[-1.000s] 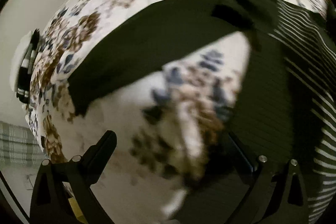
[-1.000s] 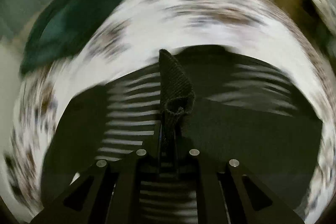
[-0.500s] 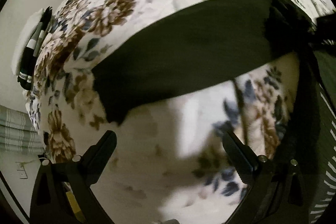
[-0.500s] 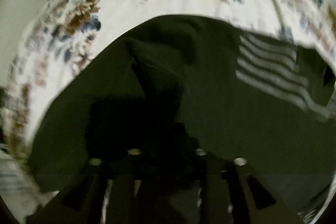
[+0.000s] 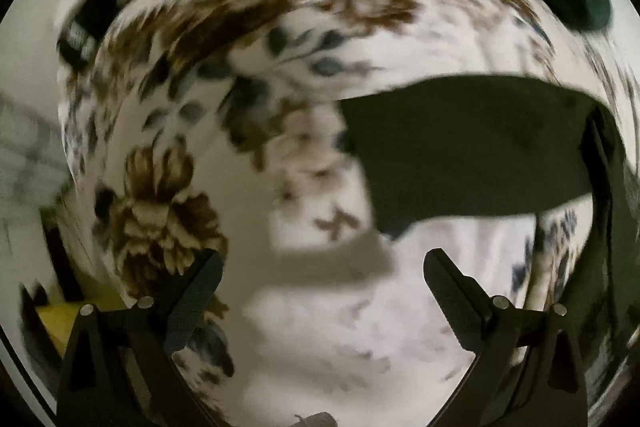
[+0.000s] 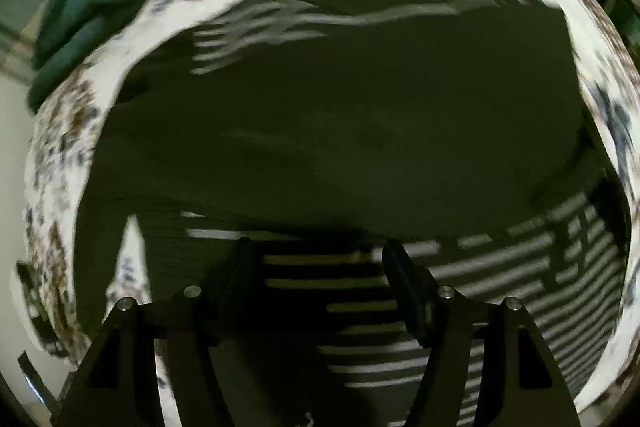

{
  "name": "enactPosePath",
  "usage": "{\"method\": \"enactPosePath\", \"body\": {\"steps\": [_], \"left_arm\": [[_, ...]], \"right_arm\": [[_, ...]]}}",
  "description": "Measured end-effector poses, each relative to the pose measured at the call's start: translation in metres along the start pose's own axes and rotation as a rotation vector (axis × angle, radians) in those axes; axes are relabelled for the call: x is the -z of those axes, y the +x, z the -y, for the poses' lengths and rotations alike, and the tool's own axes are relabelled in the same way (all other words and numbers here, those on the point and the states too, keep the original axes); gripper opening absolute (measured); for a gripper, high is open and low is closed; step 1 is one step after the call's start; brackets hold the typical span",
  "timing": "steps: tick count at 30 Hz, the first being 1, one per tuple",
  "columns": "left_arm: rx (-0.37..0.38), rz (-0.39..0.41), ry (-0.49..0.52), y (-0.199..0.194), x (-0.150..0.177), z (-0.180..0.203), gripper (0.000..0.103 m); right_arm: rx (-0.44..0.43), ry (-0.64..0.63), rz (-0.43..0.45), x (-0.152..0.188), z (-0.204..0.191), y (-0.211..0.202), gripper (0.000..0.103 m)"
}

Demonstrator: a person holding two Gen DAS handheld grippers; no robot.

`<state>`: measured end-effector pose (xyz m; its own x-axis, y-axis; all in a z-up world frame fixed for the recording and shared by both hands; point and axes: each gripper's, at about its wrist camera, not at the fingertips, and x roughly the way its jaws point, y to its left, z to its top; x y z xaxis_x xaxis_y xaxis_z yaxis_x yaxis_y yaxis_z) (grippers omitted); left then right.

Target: Fold small clothes

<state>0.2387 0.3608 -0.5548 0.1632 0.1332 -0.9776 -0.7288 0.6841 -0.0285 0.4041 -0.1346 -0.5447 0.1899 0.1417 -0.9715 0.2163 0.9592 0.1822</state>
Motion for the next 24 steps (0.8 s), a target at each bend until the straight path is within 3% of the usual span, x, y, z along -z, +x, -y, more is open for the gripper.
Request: {"method": "enactPosePath", "body": {"steps": [7,11,14,15,16,24], "left_arm": [[0.176,-0.05,-0.142,0.04,-0.031,0.007,0.102],[0.151,-0.035,-0.115,0.055,-0.047,0.033,0.096],[0.096,0.016,-0.056,0.051,-0.057,0.053,0.052],[0.087,0.031,-0.041,0.048,-0.059,0.056,0.023],[0.085,0.045,-0.026,0.044,-0.061,0.059,0.01],[0.136,0.178,-0.031,-0.005,-0.099,0.041,0.006]], "right_arm": [[0.018,0.096,-0.033,0.011,0.024,0.013,0.068],[0.03,0.108,-0.033,0.015,0.028,0.016,0.068],[0.033,0.109,-0.03,0.016,0.024,0.015,0.068],[0.032,0.108,-0.026,0.016,0.023,0.014,0.068],[0.035,0.105,-0.024,0.015,0.022,0.013,0.068],[0.021,0.1,-0.004,0.005,0.014,0.004,0.068]]}}
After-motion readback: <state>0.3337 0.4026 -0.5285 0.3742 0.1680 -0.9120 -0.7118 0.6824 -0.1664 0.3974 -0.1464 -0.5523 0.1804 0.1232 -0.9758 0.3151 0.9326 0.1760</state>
